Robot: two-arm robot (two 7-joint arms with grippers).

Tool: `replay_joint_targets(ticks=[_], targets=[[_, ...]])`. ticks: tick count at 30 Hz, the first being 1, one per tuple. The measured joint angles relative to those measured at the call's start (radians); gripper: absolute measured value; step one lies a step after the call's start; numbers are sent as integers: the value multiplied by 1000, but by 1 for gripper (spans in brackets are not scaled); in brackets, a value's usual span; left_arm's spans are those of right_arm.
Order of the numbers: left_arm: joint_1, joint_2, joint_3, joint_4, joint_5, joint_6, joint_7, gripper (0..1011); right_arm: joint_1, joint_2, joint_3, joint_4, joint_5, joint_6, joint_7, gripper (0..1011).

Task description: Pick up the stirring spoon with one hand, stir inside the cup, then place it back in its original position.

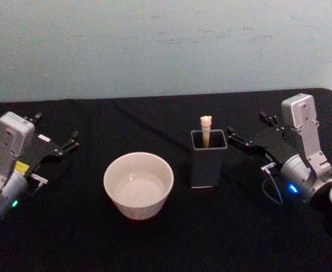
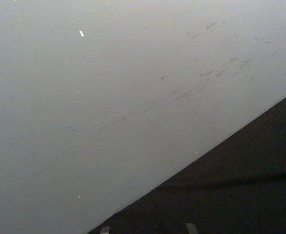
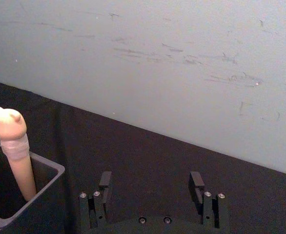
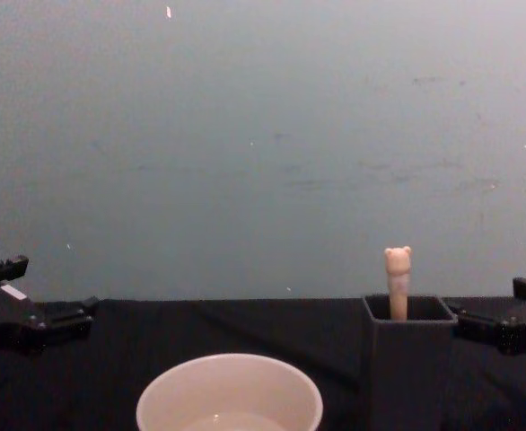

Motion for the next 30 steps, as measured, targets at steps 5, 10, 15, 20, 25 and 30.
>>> replay_joint_targets(ticks=[5,10,15,20,25,30], targets=[[0,0,0,0,0,0,0,1001,0,0,0,0,0,0,0,1002],[0,0,0,0,0,0,0,1001,0,0,0,-1,1,-1,0,1002],[0,0,0,0,0,0,0,1001,0,0,0,-1,1,-1,0,1002],[0,0,0,0,0,0,0,1001,0,0,0,-1,1,-1,0,1002],[0,0,0,0,0,0,0,1001,0,0,0,-1,1,-1,0,1002],[0,0,0,0,0,0,0,1001,0,0,0,-1,1,-1,0,1002]])
